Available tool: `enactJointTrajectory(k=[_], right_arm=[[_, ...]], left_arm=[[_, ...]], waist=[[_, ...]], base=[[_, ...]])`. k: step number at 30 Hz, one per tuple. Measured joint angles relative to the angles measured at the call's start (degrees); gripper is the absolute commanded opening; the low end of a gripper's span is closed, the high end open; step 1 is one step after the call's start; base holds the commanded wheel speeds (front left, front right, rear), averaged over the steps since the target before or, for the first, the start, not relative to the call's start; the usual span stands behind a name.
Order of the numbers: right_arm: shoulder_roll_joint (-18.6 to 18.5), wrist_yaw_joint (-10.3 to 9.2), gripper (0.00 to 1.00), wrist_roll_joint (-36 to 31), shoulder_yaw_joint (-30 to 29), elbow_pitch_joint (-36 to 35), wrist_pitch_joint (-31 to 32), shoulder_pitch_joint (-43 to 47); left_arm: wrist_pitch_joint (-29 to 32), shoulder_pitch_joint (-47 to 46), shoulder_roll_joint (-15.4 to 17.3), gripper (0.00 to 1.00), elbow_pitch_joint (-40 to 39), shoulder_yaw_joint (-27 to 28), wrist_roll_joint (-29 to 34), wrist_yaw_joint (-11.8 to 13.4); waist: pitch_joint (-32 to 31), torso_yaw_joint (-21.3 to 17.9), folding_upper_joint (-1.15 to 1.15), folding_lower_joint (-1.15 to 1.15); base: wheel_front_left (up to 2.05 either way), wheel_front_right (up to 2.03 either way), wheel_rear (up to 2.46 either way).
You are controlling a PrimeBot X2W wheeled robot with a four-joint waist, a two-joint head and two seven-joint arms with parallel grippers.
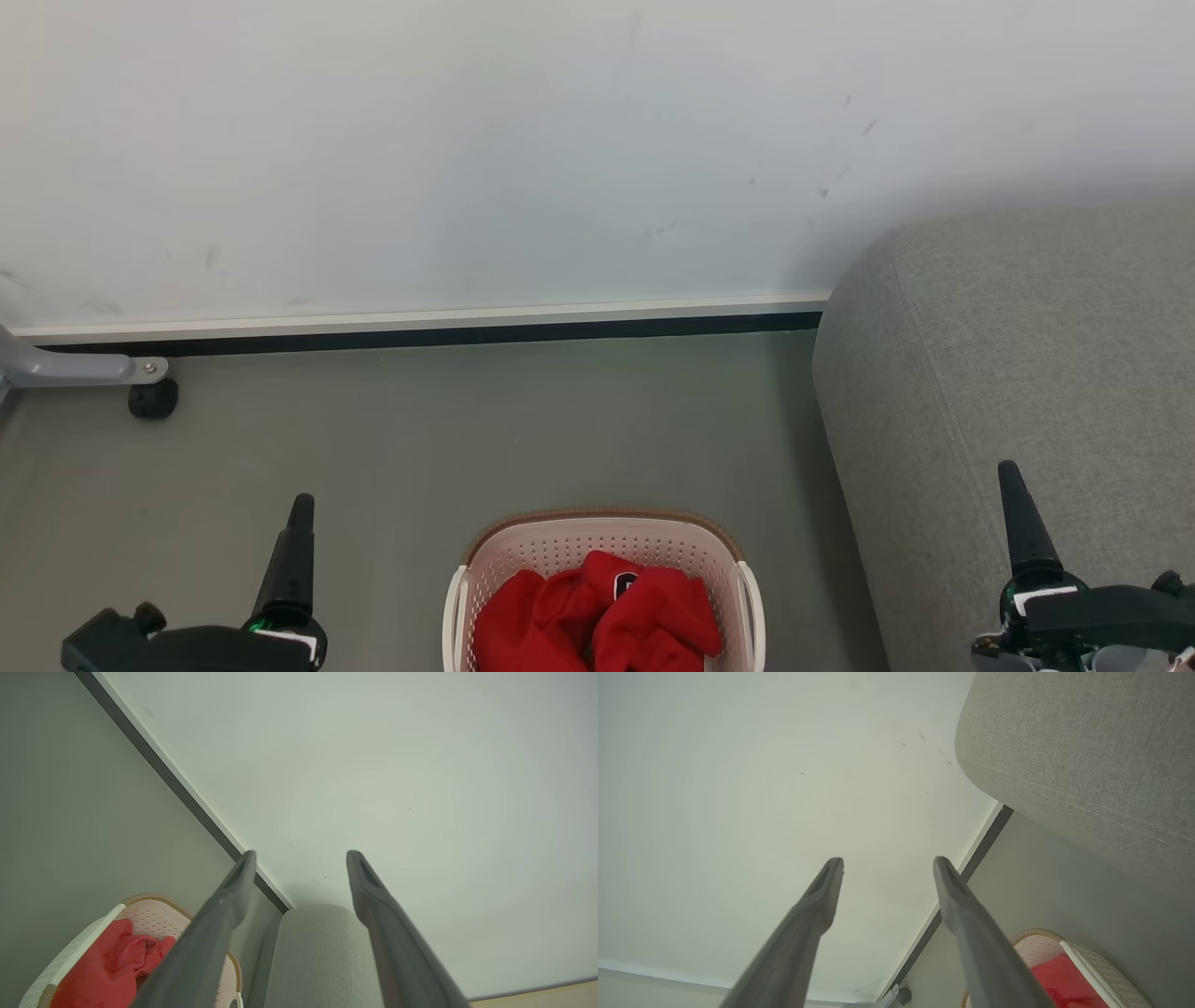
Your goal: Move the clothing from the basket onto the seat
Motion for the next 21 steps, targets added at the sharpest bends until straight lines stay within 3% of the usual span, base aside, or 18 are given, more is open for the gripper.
enactJointTrajectory(k=[10, 21], right_arm=[[-2.6, -0.11, 1.00, -9.8, 3.8, -0.3, -1.9, -0.8], [-5.2, -1.62, 1.00, -19.8, 7.2, -0.7, -4.1, -2.0]], left_arm=[[-1.9, -0.4, 1.9, 1.00, -0.7, -2.6, 11.1, 2.4], [-4.1, -1.2, 3.1, 1.00, -1.8, -4.9, 20.8, 4.0]], waist=[[0.3, 0.0, 0.00, 0.00], [0.6, 0.1, 0.00, 0.00]], base=[[0.00, 0.00, 0.00], [0.00, 0.00, 0.00]])
